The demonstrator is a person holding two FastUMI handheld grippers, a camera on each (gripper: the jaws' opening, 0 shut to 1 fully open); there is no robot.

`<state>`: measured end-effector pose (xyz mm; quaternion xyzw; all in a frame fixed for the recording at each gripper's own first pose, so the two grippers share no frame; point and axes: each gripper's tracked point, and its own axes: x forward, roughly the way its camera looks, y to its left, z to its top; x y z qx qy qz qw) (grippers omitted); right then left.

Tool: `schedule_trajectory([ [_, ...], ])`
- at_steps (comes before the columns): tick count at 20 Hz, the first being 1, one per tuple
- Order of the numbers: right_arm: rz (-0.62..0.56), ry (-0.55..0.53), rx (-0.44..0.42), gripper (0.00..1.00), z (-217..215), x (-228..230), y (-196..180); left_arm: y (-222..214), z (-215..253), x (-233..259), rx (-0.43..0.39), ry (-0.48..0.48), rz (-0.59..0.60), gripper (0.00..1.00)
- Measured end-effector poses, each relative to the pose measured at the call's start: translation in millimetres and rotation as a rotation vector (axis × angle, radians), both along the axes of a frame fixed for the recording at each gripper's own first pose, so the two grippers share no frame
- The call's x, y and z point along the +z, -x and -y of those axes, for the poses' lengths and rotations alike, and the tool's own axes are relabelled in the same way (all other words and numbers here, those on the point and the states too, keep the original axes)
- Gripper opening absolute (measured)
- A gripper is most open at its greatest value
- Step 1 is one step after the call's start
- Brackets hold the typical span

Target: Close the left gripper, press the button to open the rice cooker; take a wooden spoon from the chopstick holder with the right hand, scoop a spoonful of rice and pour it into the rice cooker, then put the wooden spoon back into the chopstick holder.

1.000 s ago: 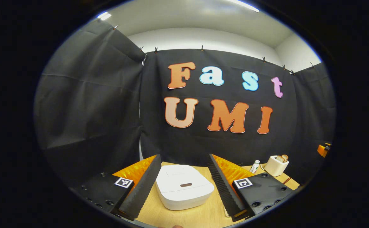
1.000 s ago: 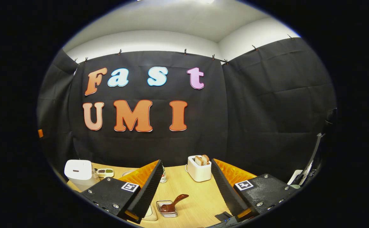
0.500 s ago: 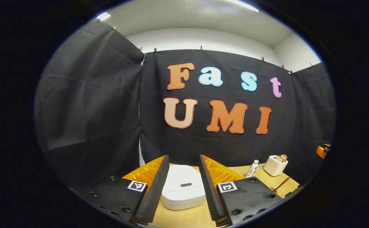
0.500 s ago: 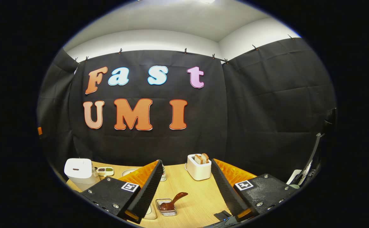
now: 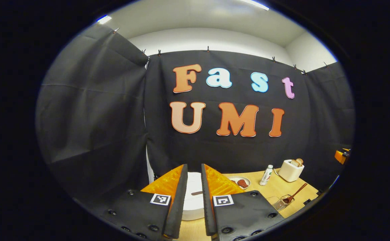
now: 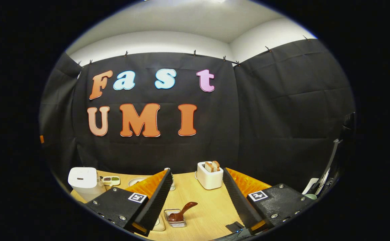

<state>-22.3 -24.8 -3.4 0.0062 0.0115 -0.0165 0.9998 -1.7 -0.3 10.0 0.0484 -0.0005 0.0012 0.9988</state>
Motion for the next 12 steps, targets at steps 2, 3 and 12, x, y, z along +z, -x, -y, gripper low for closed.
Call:
schedule_trajectory([
  [2,0.002,0.003,0.002,0.95,0.5,1.3,0.9,11.3,-10.3,5.6,0.001,0.007,-0.010,0.07],
  [3,0.002,0.006,0.001,0.95,0.3,1.4,-0.1,11.3,-13.2,3.7,0.007,0.017,-0.018,0.07],
  [12,-0.007,0.016,0.003,0.94,2.2,-0.2,-3.1,-7.8,-8.4,-12.2,-0.045,0.042,-0.108,0.04],
])
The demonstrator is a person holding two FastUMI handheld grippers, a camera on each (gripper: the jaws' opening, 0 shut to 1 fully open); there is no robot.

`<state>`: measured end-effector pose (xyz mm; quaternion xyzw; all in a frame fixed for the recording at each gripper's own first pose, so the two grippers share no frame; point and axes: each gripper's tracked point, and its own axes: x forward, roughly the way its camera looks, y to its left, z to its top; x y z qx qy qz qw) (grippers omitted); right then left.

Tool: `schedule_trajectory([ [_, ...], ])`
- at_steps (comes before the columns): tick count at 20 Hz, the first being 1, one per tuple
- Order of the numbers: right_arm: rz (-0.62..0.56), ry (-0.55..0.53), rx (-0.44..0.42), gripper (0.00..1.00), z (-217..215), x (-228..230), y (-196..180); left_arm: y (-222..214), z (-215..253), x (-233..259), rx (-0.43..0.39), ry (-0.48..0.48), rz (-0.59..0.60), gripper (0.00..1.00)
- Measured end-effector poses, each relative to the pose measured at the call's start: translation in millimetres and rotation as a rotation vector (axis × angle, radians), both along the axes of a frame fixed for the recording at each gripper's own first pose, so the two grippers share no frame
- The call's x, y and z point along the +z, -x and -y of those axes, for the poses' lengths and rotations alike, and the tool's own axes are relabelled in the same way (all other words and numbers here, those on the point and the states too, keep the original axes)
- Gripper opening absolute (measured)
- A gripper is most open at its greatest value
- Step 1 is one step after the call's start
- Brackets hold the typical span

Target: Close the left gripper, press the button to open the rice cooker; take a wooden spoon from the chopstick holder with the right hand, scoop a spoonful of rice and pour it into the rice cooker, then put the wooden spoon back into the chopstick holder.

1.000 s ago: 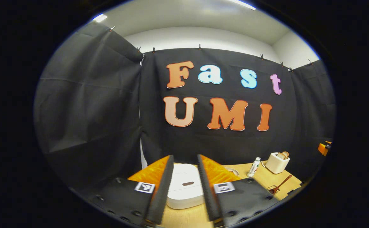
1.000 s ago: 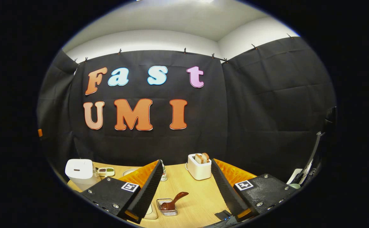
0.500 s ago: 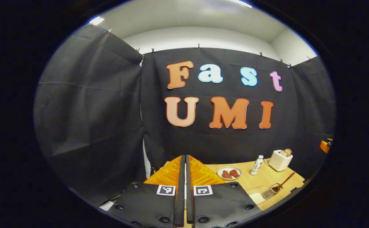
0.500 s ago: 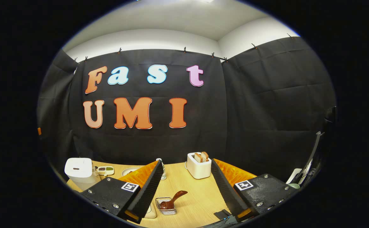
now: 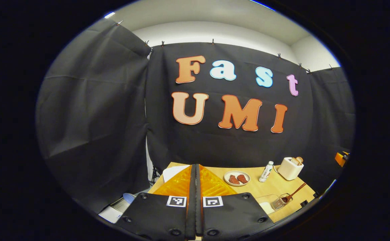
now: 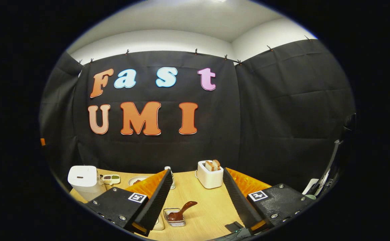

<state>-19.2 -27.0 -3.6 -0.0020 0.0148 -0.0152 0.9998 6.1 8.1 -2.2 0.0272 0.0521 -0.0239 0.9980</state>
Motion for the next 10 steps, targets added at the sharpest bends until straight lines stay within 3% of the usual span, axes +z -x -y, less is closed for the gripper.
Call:
schedule_trajectory([
  [10,-0.027,0.000,-0.009,0.95,3.6,-13.8,-7.7,-84.7,39.7,-39.1,-0.135,-0.014,-0.155,0.05],
])
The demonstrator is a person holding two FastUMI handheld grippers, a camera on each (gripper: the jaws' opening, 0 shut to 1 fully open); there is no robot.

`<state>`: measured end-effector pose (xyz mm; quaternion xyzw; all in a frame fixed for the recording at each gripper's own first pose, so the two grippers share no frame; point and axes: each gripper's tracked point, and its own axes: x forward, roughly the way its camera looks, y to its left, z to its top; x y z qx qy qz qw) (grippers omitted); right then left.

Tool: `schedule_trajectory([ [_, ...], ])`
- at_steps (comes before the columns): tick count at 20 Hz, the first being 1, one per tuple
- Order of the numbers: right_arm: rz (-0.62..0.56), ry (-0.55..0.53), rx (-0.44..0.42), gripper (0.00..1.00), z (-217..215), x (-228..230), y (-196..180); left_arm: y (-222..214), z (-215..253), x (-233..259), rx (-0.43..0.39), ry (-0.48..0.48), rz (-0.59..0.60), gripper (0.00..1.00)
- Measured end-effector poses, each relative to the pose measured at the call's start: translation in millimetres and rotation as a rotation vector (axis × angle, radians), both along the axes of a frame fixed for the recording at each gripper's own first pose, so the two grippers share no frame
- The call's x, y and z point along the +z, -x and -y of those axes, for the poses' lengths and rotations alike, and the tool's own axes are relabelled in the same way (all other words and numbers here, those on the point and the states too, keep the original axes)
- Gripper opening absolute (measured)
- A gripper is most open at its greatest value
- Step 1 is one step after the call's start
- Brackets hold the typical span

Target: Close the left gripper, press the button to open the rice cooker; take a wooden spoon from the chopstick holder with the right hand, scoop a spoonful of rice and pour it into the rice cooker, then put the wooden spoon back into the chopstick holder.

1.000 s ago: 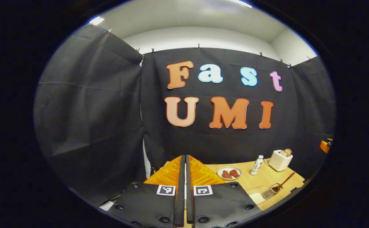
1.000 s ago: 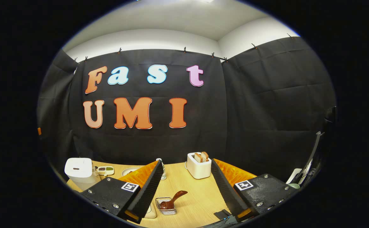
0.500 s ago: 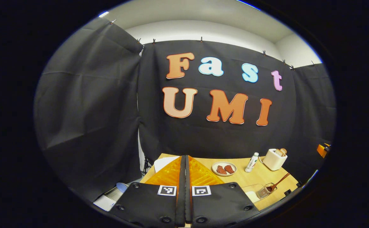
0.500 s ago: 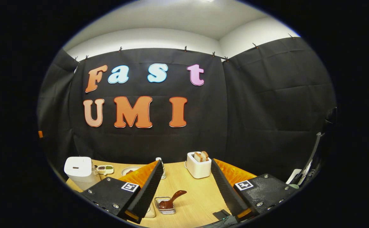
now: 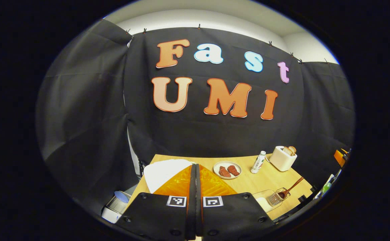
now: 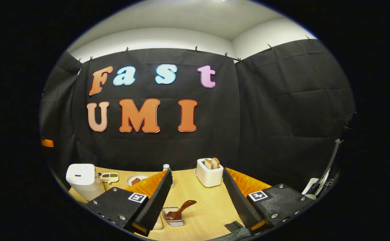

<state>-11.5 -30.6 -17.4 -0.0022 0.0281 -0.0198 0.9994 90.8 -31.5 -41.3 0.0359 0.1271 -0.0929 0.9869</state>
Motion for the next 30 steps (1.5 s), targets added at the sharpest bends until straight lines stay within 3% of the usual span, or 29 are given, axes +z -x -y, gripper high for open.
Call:
schedule_trajectory([
  [12,-0.046,0.032,-0.043,0.95,12.7,-15.0,-7.7,-99.0,-9.8,-123.5,0.023,-0.044,-0.247,0.04],
  [17,-0.065,0.053,-0.047,0.95,11.5,-20.5,-11.3,-114.0,-20.3,-173.8,0.054,-0.045,-0.344,0.04],
  [27,-0.090,0.052,-0.028,0.95,-4.5,-32.5,-19.1,-107.9,-23.8,-204.8,0.071,-0.055,-0.450,0.05],
  [30,-0.106,0.026,-0.006,0.95,-12.7,-41.9,-20.3,-110.8,-21.7,-200.5,0.059,-0.092,-0.397,0.05],
])
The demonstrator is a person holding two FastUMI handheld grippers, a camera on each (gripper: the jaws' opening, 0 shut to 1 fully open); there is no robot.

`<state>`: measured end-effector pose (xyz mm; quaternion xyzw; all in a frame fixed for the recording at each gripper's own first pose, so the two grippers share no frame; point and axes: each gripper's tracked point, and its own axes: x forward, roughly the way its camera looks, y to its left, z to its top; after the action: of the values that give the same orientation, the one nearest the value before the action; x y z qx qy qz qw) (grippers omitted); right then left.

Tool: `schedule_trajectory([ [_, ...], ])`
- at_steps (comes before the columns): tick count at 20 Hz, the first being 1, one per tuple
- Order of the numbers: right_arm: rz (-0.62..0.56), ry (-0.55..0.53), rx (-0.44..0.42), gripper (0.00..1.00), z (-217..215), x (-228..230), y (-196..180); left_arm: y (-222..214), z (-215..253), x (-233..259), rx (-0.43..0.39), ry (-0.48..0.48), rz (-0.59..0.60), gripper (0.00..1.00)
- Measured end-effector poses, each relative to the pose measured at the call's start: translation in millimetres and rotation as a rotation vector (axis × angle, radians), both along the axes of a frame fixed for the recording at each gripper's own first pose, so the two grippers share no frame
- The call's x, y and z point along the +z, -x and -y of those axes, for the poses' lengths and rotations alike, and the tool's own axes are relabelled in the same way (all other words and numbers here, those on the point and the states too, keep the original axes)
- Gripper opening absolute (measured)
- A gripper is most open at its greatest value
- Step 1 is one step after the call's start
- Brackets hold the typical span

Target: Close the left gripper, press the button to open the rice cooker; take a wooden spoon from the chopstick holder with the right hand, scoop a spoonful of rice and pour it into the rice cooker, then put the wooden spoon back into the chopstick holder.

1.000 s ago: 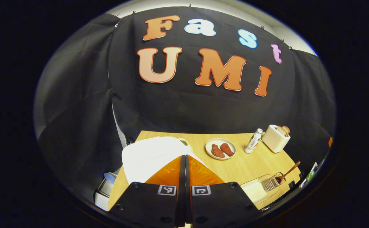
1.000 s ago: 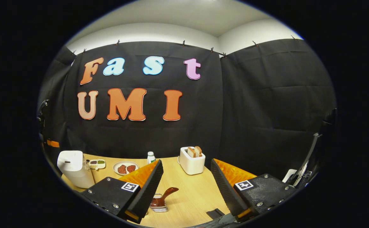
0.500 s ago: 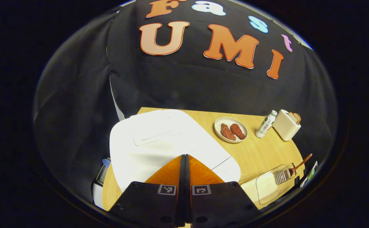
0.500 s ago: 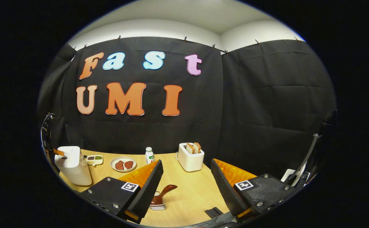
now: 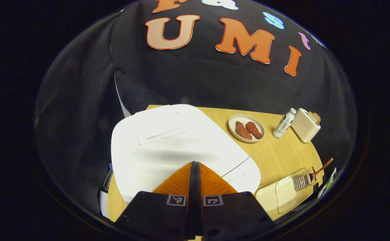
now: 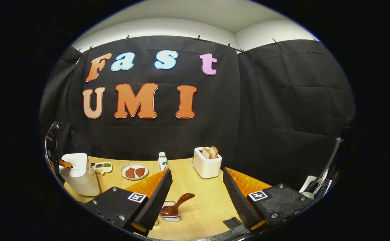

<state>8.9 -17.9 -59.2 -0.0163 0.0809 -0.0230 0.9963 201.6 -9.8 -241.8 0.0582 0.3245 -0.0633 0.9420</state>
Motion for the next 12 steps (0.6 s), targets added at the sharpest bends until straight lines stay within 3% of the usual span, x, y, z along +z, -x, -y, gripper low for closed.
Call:
schedule_trajectory([
  [1,0.000,0.000,0.002,1.00,-0.2,-0.7,-0.1,1.9,-0.1,2.6,-0.003,-0.012,0.004,0.05],
  [2,0.002,0.003,-0.003,0.95,2.3,-1.3,-1.1,3.9,0.6,9.3,-0.005,-0.023,0.027,0.05],
  [7,0.007,-0.003,-0.004,0.95,3.8,-3.4,0.3,2.5,4.9,83.9,-0.001,-0.091,0.230,0.05],
  [12,0.005,-0.009,0.020,1.00,-2.9,-10.5,2.5,27.2,25.5,154.4,-0.022,-0.019,0.369,0.05],
])
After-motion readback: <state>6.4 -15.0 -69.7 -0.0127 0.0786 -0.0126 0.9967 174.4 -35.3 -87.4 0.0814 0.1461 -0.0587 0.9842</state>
